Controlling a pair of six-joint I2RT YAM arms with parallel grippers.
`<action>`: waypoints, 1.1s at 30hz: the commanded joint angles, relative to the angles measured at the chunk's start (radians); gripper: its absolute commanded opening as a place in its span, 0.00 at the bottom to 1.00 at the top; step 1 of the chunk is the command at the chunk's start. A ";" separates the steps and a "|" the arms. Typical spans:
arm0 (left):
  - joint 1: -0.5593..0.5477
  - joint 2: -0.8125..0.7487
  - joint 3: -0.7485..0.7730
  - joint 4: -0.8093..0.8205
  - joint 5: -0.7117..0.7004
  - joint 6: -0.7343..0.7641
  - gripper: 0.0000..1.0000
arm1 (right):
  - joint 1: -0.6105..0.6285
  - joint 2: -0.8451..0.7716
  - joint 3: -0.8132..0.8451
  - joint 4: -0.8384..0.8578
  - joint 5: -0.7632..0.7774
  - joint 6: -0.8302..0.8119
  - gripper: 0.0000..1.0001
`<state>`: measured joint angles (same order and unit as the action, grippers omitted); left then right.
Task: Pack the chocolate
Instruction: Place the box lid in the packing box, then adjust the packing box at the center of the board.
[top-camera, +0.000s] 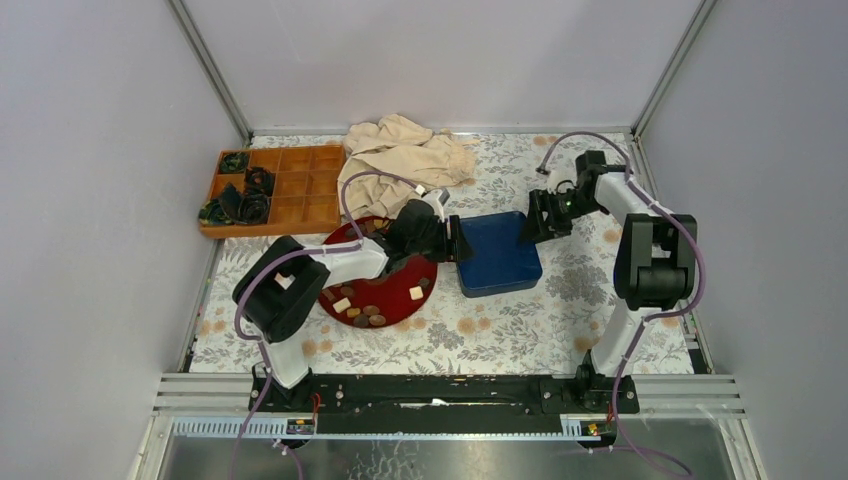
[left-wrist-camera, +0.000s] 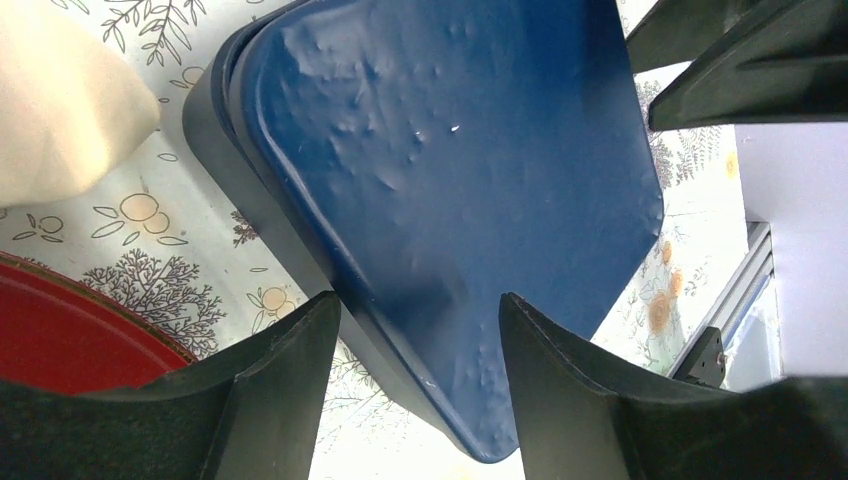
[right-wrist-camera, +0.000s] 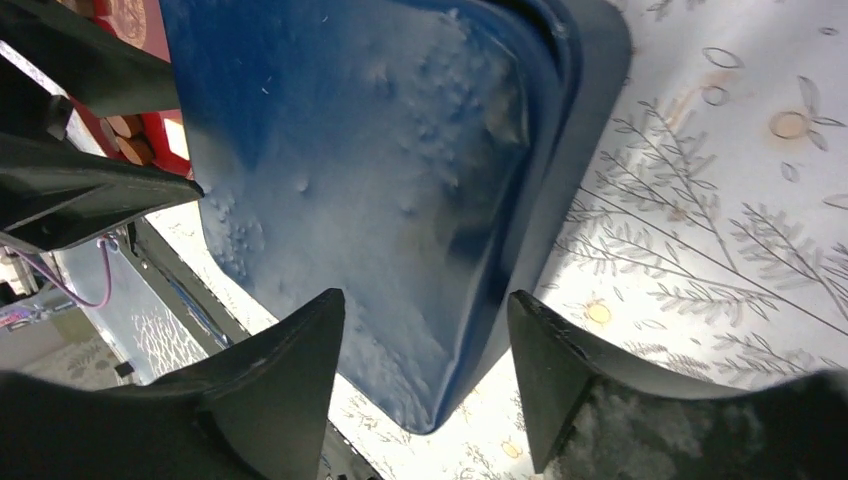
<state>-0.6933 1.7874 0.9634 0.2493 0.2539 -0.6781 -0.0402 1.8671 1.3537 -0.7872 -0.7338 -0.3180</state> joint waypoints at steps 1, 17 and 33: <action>-0.003 0.015 0.033 -0.016 -0.011 0.033 0.66 | 0.036 0.022 0.000 0.022 0.061 -0.005 0.62; 0.054 -0.137 -0.035 0.045 -0.045 0.096 0.75 | 0.034 -0.257 -0.091 0.215 0.202 -0.047 0.66; 0.154 -0.041 0.145 0.092 0.173 0.494 0.94 | 0.350 -0.485 -0.430 -0.180 -0.175 -1.180 0.16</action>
<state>-0.5423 1.7039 1.0496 0.2745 0.3805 -0.3557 0.2077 1.3369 0.9382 -0.8852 -0.9508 -1.2354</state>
